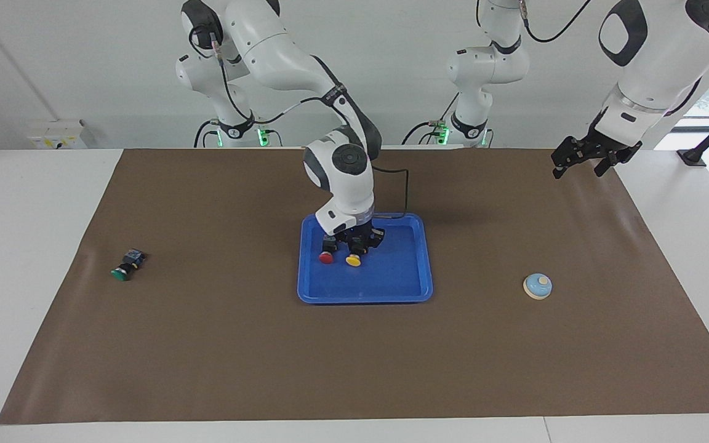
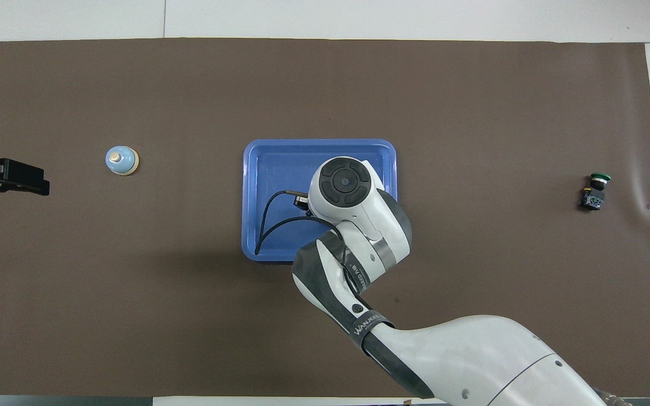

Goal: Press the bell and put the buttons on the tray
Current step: 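Carry the yellow button into the blue tray and release it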

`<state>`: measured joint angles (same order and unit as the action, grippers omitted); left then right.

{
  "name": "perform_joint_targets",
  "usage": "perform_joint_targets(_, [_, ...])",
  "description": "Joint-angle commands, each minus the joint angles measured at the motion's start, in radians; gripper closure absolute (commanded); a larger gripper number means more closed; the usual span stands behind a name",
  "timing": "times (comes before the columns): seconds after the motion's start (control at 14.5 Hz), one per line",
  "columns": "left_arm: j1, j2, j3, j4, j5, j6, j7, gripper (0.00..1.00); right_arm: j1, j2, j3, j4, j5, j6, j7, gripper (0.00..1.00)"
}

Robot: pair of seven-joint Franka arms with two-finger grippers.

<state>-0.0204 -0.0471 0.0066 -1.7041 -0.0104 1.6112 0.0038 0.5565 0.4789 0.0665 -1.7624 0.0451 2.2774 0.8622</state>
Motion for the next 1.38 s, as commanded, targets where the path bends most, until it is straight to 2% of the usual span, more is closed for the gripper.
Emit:
perform_joint_targets(0.0, [-0.003,0.001,0.003,0.011,0.012,-0.019,-0.005,0.0,0.023,-0.029,-0.004,-0.032,0.016,0.011,0.018,0.76])
perform_joint_targets(0.07, [-0.003,0.001,0.003,0.011,0.012,-0.019,-0.005,0.0,0.028,-0.029,-0.004,-0.034,0.016,0.013,0.033,0.51])
perform_joint_targets(0.14, [-0.003,0.001,0.003,0.011,0.012,-0.019,-0.005,0.0,0.031,-0.029,-0.004,-0.034,0.016,0.011,0.043,0.13])
perform_joint_targets(0.21, [-0.003,0.001,0.003,0.011,0.012,-0.019,-0.005,0.0,0.031,-0.029,-0.004,-0.032,0.016,0.008,0.049,0.0])
perform_joint_targets(0.41, [-0.003,0.001,0.003,0.011,0.012,-0.019,-0.005,0.0,0.034,-0.029,-0.004,-0.003,0.016,-0.031,0.081,0.0])
perform_joint_targets(0.62, [-0.003,0.001,0.003,0.011,0.012,-0.019,-0.005,0.0,0.016,-0.028,-0.005,0.115,0.016,-0.188,0.092,0.0])
perform_joint_targets(0.76, [-0.003,0.001,0.003,0.011,0.012,-0.019,-0.005,0.0,-0.015,-0.049,-0.014,0.142,0.016,-0.237,0.089,0.0])
perform_joint_targets(0.97, [-0.003,0.001,0.003,0.011,0.012,-0.017,-0.005,0.0,-0.116,-0.118,-0.016,0.141,0.01,-0.298,0.06,0.0])
perform_joint_targets(1.31, [-0.003,0.001,0.003,0.011,0.012,-0.019,-0.005,0.0,-0.38,-0.192,-0.016,0.139,0.001,-0.383,-0.266,0.0])
